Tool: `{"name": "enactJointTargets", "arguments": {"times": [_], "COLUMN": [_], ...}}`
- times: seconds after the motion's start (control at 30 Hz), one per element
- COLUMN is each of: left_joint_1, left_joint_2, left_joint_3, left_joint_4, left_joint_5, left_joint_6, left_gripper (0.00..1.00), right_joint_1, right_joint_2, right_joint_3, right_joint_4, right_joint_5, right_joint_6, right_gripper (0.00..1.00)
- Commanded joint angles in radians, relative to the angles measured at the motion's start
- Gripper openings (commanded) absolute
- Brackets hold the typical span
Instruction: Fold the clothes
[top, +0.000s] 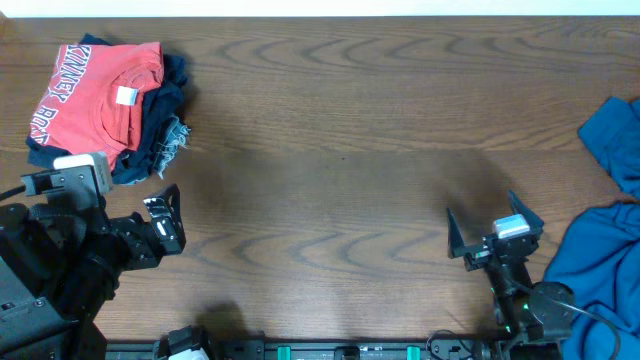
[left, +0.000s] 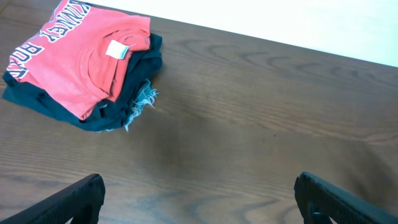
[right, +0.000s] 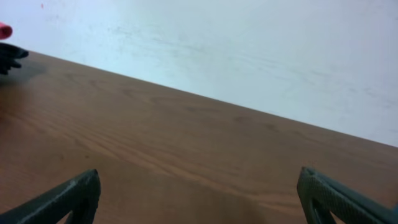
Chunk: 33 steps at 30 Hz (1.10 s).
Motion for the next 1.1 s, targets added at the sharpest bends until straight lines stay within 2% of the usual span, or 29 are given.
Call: {"name": "enactJointTargets", "arguments": {"times": [0.0, 0.9, 1.07], "left_joint_1": [-0.003, -0.003, -0.114], "left_joint_2": [0.0, 0.0, -0.029], "left_joint_3": [0.003, 0.003, 0.002], "left_joint_4": [-0.001, -0.001, 0.0], "left_joint_5": [-0.008, -0.008, -0.01], "left_joint_6": [0.01, 0.01, 0.011], "left_gripper": [0.98, 0.98, 0.98], "right_joint_1": [-0.01, -0.007, -0.008], "right_joint_2": [-0.01, -0.009, -0.009], "right_joint_3": [-0.057, -0.057, -0.057], "right_joint_4": [0.039, 0.029, 0.028], "right_joint_5": [-0.011, -0.011, -0.011], "right_joint_6": [-0.014, -0.014, -0.014], "right_gripper": [0.99, 0.99, 0.99]}}
